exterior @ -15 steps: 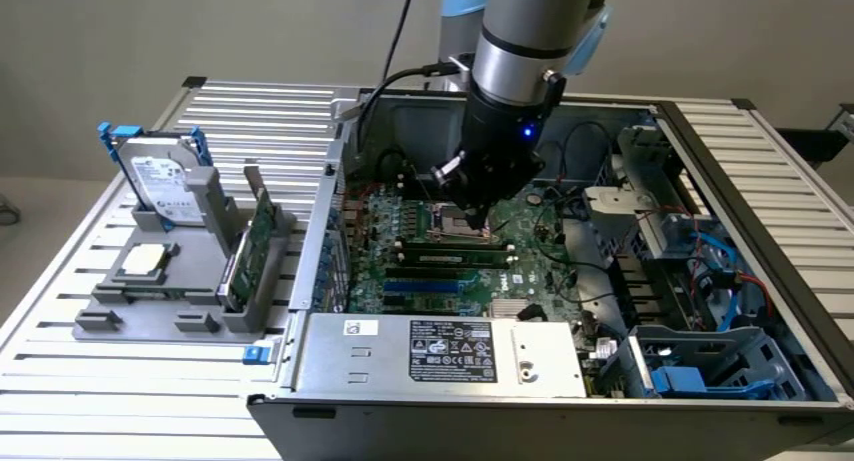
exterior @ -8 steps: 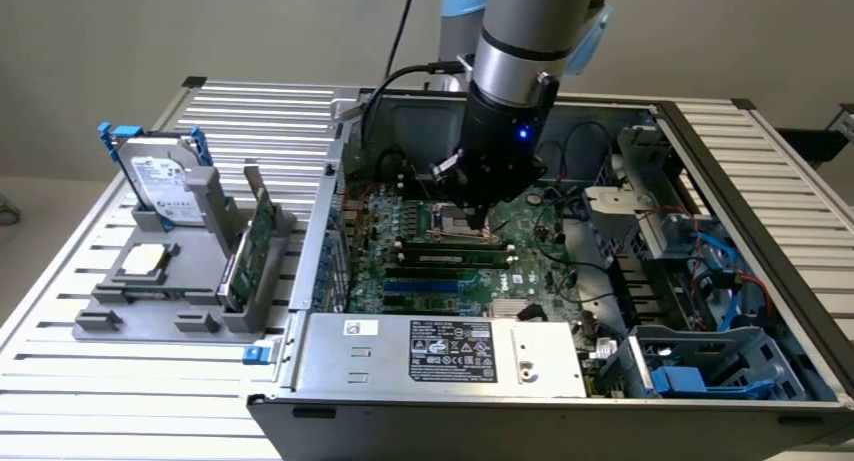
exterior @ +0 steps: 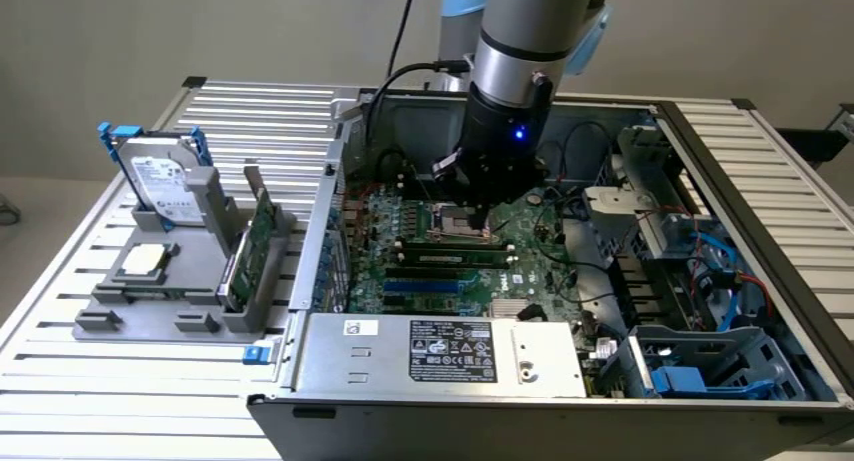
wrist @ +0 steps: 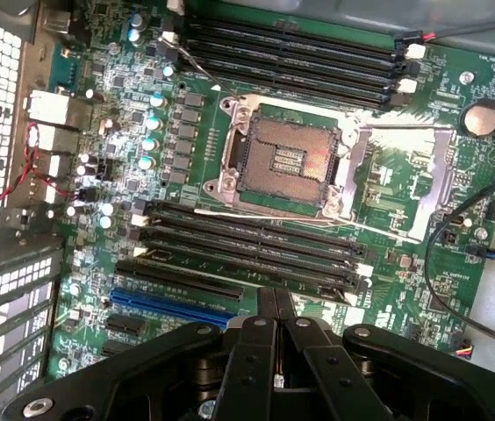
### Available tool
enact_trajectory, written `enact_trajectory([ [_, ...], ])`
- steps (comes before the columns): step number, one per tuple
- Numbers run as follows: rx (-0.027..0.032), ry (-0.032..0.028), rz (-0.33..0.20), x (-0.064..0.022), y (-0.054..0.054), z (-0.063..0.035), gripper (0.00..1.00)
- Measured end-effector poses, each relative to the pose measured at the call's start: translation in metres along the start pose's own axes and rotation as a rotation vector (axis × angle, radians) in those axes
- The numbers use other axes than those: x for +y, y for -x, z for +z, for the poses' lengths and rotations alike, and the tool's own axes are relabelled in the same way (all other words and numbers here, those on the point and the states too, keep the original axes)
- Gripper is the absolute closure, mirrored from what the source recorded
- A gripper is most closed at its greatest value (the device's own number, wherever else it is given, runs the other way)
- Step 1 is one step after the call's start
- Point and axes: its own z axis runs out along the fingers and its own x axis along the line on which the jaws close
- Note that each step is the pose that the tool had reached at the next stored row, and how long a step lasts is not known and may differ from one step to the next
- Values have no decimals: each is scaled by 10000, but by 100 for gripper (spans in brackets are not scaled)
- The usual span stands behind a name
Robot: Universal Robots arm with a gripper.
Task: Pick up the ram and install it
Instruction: 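Press down the ram until it locks into place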
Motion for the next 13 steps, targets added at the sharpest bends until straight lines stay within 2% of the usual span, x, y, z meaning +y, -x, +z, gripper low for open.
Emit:
enact_trajectory([
  [6,-246,-67,575,0,0,3,89],
  [10,-336,-92,1006,0,1,4,89],
  [13,-361,-85,1353,1,1,5,89],
])
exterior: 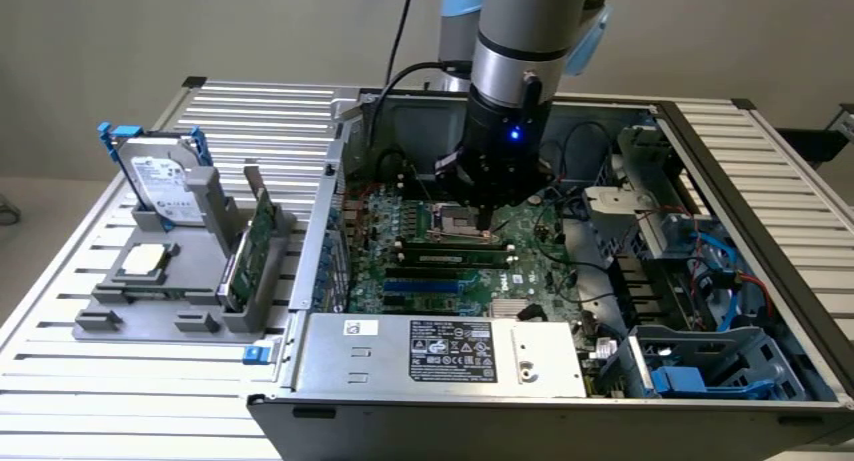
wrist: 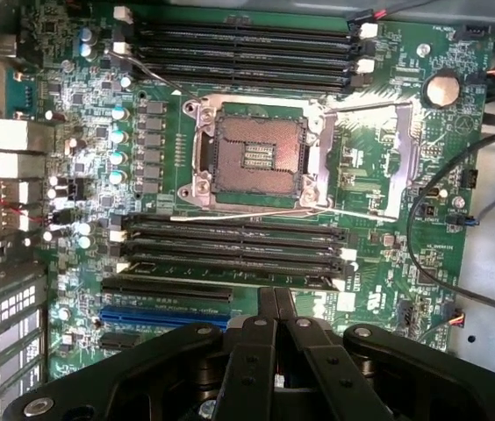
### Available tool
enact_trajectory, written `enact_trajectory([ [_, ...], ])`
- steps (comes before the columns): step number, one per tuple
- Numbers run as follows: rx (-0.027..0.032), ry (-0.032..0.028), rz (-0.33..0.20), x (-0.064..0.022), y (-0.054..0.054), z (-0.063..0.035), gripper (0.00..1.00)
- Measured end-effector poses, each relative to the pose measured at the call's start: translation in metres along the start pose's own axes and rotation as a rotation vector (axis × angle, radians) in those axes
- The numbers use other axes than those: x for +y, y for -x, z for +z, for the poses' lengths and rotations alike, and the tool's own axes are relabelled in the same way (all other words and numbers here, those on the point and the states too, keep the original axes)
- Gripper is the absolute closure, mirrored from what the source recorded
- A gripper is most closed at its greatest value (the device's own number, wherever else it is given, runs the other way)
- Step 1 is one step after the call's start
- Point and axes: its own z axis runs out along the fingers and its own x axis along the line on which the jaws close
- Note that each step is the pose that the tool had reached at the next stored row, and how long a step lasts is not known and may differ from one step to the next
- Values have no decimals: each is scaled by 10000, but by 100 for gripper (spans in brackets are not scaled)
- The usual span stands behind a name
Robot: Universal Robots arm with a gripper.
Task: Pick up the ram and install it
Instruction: 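Press down the ram until it locks into place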
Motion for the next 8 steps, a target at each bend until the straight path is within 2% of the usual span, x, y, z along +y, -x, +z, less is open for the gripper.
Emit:
enact_trajectory([
  [2,-3,2,196,0,0,0,89],
  [8,-3,2,227,0,0,-1,89],
])
